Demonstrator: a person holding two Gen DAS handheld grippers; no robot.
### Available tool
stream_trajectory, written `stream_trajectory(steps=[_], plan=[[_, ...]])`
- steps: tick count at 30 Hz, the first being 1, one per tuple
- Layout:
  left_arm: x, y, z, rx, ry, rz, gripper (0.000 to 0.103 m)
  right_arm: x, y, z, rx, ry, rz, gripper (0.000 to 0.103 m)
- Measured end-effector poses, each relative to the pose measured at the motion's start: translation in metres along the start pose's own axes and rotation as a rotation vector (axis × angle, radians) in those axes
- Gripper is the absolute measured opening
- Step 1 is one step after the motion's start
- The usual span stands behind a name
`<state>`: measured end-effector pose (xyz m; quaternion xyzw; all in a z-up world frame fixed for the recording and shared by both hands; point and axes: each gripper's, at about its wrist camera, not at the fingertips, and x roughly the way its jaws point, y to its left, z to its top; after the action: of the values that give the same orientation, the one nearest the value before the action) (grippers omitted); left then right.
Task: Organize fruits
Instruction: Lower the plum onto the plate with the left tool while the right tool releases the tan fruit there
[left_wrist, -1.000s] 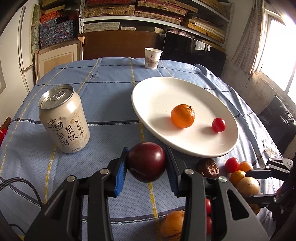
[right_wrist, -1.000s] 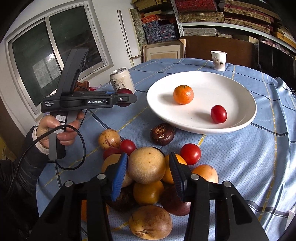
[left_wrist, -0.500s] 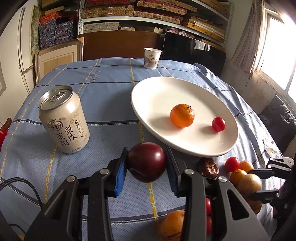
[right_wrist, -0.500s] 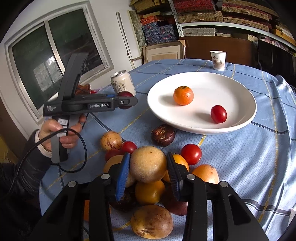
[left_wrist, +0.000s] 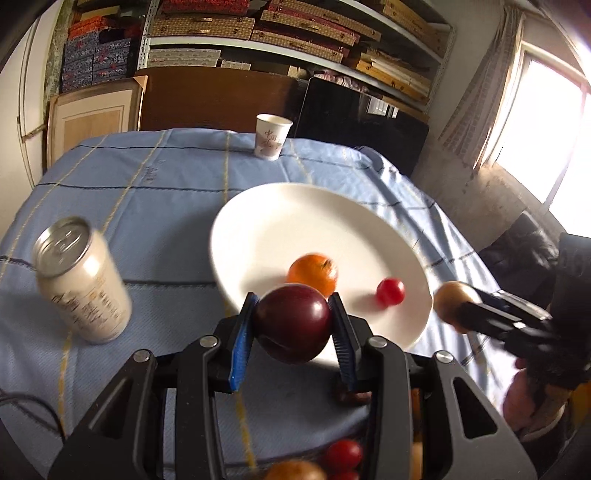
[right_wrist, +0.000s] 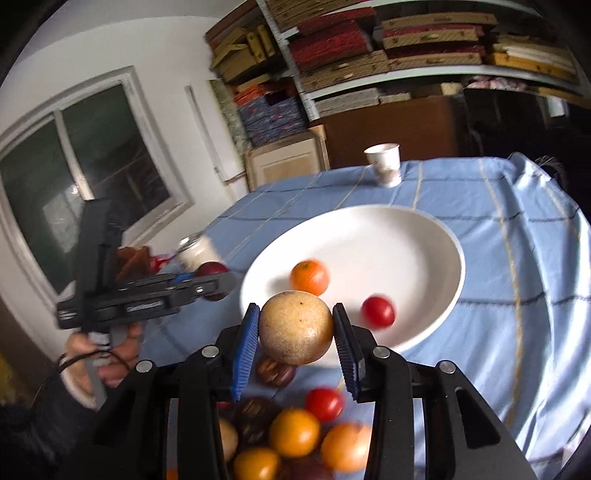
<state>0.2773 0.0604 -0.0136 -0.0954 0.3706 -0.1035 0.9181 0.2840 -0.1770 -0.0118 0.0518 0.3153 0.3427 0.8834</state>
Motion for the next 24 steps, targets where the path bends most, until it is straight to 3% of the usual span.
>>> stream_trajectory(steps=[6,10,18,19,21,24], plan=[[0.036,-0.008,0.023,-0.032,0.056,0.007,0.038,0.022,-0.009,0.004,0.012,0.034,-0.039,0.041],[0.055,-0.007,0.023,-0.04,0.109,0.022,0.038,0.029,-0.014,0.002,0.012,0.059,-0.045,0.041],[0.065,-0.005,0.016,-0.027,0.136,0.053,0.04,0.036,-0.012,-0.002,0.011,0.086,-0.042,0.042],[0.064,-0.006,0.015,-0.023,0.138,0.062,0.043,0.037,-0.012,-0.003,0.013,0.088,-0.044,0.042],[0.058,-0.007,0.014,-0.019,0.113,0.08,0.076,0.037,-0.014,-0.004,0.024,0.084,-0.037,0.043],[0.04,-0.011,0.016,0.004,0.058,0.087,0.079,0.031,-0.015,-0.003,0.035,0.068,-0.029,0.044]])
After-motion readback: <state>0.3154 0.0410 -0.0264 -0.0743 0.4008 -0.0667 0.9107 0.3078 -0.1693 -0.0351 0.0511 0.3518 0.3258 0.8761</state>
